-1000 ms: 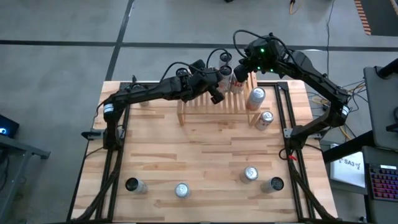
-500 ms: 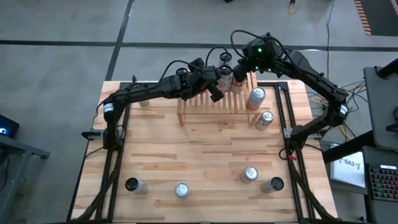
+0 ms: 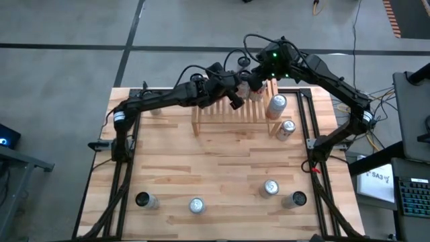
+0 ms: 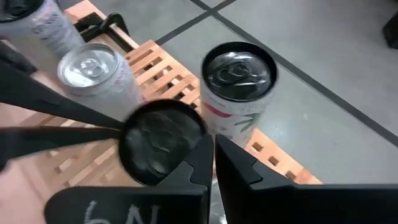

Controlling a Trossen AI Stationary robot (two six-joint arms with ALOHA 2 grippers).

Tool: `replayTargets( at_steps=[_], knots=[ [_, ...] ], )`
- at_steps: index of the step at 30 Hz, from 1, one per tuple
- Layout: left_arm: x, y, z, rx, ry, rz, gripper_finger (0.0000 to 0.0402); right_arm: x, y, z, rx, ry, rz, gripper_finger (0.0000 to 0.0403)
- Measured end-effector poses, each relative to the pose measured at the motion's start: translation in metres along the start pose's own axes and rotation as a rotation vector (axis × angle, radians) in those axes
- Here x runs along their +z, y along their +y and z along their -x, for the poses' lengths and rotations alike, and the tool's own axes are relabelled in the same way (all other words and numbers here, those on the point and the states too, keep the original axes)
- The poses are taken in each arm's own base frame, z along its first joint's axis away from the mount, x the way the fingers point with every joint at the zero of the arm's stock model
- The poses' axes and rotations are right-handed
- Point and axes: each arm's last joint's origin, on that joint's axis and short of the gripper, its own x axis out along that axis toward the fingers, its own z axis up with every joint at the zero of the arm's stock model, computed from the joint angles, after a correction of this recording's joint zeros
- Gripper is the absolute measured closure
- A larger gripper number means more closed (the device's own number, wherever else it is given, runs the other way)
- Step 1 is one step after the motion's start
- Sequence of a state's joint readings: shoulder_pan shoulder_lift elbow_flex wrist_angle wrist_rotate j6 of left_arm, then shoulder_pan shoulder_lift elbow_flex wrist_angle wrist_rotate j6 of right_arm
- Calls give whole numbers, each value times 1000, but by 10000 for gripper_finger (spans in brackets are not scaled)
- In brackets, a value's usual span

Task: Place canned beverage on shelf
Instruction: Put the left white soda can on the shelf aligned with the other white soda can

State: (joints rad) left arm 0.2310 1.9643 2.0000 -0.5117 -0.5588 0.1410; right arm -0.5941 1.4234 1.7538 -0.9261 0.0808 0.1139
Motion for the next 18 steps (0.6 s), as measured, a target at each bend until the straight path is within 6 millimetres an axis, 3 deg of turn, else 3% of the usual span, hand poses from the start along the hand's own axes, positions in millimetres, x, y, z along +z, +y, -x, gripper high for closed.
replayTargets(
  at_steps=[7,18],
  knots=[
    [-1,-8,-10,-11,44,-31,402,0,1,-1,12,-1,1,394],
    [9,-1,-1,-1,42,-28,402,0,3,-14,60,24,2,394]
  ],
)
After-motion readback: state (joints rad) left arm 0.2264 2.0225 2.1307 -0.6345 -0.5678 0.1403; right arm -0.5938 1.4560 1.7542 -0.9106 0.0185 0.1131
